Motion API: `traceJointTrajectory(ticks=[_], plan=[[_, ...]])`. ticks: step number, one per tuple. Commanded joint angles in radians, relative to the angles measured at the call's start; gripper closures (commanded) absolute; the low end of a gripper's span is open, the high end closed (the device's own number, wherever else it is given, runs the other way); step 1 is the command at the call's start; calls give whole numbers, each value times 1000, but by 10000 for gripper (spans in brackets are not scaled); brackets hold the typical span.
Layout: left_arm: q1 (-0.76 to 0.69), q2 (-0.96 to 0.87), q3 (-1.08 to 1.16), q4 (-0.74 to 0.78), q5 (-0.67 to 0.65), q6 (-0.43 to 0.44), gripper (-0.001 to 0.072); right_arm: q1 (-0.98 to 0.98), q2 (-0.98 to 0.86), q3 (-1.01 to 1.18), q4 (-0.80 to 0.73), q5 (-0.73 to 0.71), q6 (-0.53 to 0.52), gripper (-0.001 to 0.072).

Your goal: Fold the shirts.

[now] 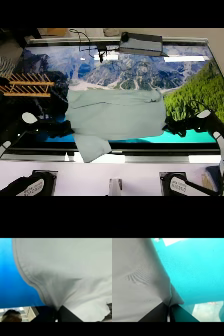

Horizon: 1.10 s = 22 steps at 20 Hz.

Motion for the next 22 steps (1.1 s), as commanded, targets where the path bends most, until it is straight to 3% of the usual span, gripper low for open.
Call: traceJointTrajectory(ticks=[1,3,5,9,11,15,18,22], plan=[[3,98,92,-5,-14,88,676,1,51,90,43,8,-41,681],[25,162,277,5,-14,142,676,0,147,264,43,35,-112,681],[70,207,565,5,-3,143,676,0,274,501,42,10,-161,681],[141,235,1303,30,19,105,676,0,534,968,-73,-110,-176,681],[144,237,1551,74,46,103,676,0,636,1078,-121,-122,-148,681],[144,309,1575,98,13,83,677,0,758,1098,-234,-5,-24,681],[144,334,1506,195,-61,58,677,0,760,1099,-314,117,-16,681],[144,293,1464,209,-130,60,677,0,700,1099,-319,238,-16,681]])
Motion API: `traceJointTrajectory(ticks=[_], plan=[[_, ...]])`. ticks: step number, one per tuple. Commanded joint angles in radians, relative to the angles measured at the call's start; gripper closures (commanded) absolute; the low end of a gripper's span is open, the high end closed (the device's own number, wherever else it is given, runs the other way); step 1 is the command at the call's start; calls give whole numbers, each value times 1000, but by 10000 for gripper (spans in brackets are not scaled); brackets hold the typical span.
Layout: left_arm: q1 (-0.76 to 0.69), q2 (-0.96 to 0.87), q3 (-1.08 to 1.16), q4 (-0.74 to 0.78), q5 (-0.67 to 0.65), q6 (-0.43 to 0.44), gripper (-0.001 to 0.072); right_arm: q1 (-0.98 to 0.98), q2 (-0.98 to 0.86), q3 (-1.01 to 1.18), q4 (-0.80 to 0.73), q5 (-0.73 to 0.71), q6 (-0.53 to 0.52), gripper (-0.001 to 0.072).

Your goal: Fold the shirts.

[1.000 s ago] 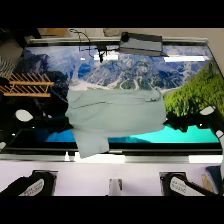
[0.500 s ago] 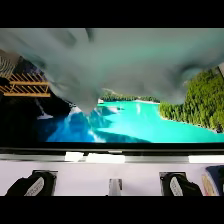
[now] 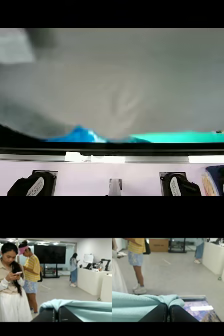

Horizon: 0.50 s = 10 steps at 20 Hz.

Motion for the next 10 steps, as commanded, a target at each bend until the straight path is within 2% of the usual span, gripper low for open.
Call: traceJointTrajectory(ticks=[1,3,6,9,10], plan=[[1,-42,-32,37,-111,-6,677,0,-56,6,-41,135,6,681],[1,-120,-82,38,-235,-5,677,0,-156,6,-37,237,-8,681],[1,-279,-225,37,-359,25,676,1,-399,-36,8,466,-23,682],[-1,-443,-410,36,-359,40,676,2,-606,-232,93,509,-30,682],[-8,-507,-472,36,-354,41,676,2,-660,-303,93,482,-29,682]])
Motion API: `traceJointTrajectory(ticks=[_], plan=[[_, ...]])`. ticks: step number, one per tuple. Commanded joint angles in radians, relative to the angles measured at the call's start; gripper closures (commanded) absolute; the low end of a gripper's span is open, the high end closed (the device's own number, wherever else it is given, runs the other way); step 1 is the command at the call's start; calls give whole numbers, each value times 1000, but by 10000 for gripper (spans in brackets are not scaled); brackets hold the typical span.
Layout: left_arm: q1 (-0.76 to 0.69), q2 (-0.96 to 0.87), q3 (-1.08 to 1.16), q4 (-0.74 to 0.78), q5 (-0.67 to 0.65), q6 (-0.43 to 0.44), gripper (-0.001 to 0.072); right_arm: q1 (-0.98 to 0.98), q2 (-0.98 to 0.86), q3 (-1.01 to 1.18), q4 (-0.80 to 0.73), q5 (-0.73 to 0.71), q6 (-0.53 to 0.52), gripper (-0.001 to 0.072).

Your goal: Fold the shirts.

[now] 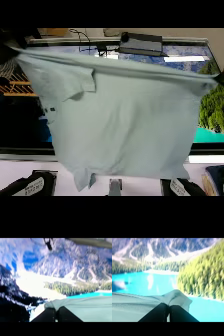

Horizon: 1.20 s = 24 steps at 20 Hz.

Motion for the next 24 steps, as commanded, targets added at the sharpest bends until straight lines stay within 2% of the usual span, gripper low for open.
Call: traceJointTrajectory(ticks=[1,2,4,6,11,14,17,22,24], plan=[[-17,-204,-190,12,-19,16,676,0,-226,-200,37,15,-4,682],[-30,-266,-213,10,10,16,676,0,-282,-227,34,-42,18,682],[-50,-392,-216,-21,66,11,676,0,-390,-232,44,-192,157,682],[-60,-480,-216,-95,165,11,675,14,-456,-232,57,-336,194,682],[-67,-541,-208,-158,499,12,676,126,-488,-231,58,-809,95,682],[-69,-544,-195,-154,672,12,676,172,-492,-230,55,-1021,78,682],[-89,-581,-195,-155,671,12,675,202,-528,-230,58,-1045,78,682],[-118,-638,-193,-144,583,16,676,223,-581,-230,50,-880,69,681],[-96,-634,-164,-83,471,16,676,215,-544,-224,-39,-784,67,681]])
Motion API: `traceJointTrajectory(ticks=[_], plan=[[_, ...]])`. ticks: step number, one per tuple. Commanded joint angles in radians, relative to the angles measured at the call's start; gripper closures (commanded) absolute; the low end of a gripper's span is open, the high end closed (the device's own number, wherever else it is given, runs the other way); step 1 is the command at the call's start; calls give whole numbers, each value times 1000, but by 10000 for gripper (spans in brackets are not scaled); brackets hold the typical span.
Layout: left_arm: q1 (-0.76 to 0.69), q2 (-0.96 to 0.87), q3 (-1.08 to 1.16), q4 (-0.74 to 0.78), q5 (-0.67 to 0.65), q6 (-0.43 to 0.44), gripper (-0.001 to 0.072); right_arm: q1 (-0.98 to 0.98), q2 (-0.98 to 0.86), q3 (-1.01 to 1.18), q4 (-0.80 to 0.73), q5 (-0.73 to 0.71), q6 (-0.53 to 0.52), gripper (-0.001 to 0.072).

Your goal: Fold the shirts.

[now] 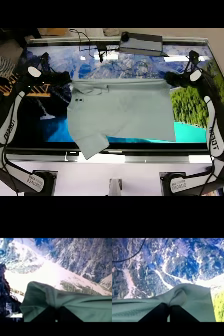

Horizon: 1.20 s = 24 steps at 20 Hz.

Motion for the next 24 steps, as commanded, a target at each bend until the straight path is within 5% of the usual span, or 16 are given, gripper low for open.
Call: traceJointTrajectory(ticks=[1,5,14,15,16,17,24], plan=[[23,-10,41,84,-209,2,676,-9,37,5,-114,173,-9,681],[38,-17,29,185,-550,2,675,-53,57,-10,-209,461,35,681],[-24,-81,-22,143,-587,-29,672,-53,-14,-56,-103,473,177,674],[-26,-81,-21,113,-592,-29,603,-53,-14,-56,-91,474,184,569],[-25,-80,-16,90,-608,-29,451,-53,-12,-53,-86,488,183,372],[-19,-77,-1,87,-638,-29,275,-55,-4,-48,-94,519,177,259],[139,100,3,91,-760,-47,243,-227,156,-68,-175,803,101,232]])
